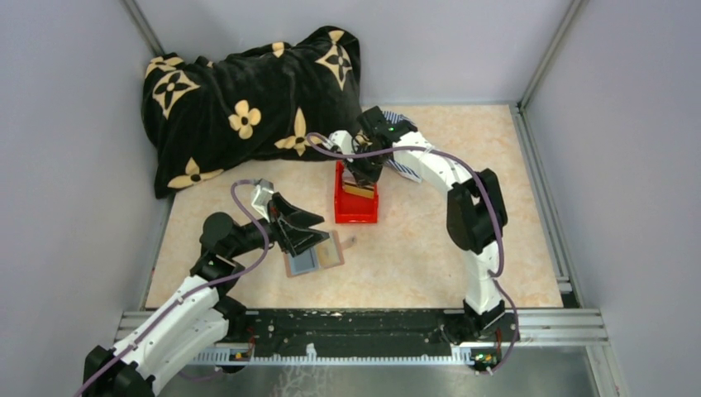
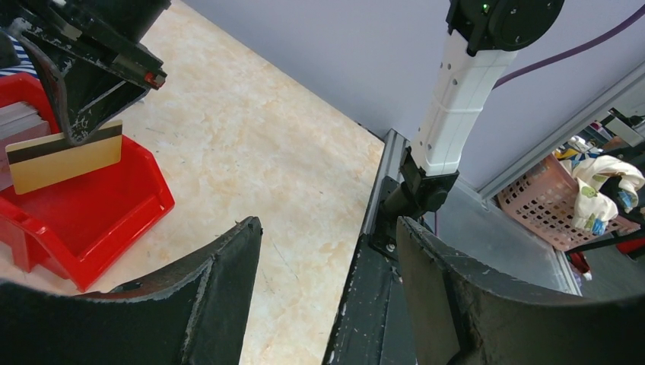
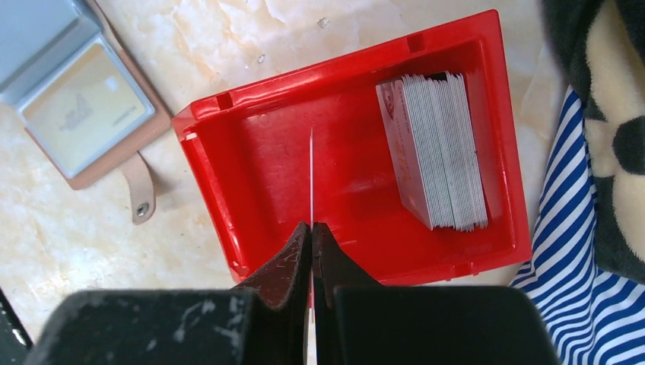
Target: Take the credit cards out of the card holder
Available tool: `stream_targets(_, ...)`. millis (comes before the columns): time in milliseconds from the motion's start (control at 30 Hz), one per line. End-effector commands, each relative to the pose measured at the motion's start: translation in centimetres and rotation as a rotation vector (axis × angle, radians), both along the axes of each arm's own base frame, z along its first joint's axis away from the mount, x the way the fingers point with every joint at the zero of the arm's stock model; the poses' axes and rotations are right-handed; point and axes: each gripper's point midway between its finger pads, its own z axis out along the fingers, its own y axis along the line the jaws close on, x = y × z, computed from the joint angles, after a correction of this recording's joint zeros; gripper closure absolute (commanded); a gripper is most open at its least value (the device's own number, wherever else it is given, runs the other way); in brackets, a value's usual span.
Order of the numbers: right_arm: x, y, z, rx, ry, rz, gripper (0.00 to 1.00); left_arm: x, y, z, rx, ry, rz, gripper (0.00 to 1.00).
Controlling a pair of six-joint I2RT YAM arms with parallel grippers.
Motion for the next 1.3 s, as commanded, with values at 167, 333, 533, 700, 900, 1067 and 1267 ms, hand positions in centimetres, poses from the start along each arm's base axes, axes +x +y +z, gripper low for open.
stream_targets(167,2.2,0.6,1.4,0.015,-0.091,0.095,1.0,0.0,0.0,0.7,-0.006,-0.038,-0.002,0.28)
stream_targets(333,2.9,1.0,0.3,-0.002,-0.082,0.129,1.0,0.0,0.0,0.7,-0.006,-0.038,-0.004,0.28)
stream_targets(533,3.6,1.1,-1.0,-0.029,-0.086,0.169,1.0,0.0,0.0,0.5,-0.003,-0.037,-0.003,0.28)
stream_targets(700,4.2,1.0,-1.7,-0.048,-0.097,0.176,1.0,0.1,-0.1,0.4,-0.002,-0.033,-0.011,0.28)
stream_targets(900,4.9,0.9,-2.7,-0.072,-0.112,0.18,1.0,0.1,-0.2,0.3,0.0,-0.029,-0.016,0.29)
stream_targets(1067,5.6,1.2,-2.8,-0.071,-0.137,0.176,1.0,0.2,-0.1,0.1,0.003,-0.025,-0.012,0.29)
stream_targets(1267,5.9,1.3,-3.2,-0.069,-0.154,0.185,1.0,0.2,-0.2,0.0,0.005,-0.024,-0.019,0.29)
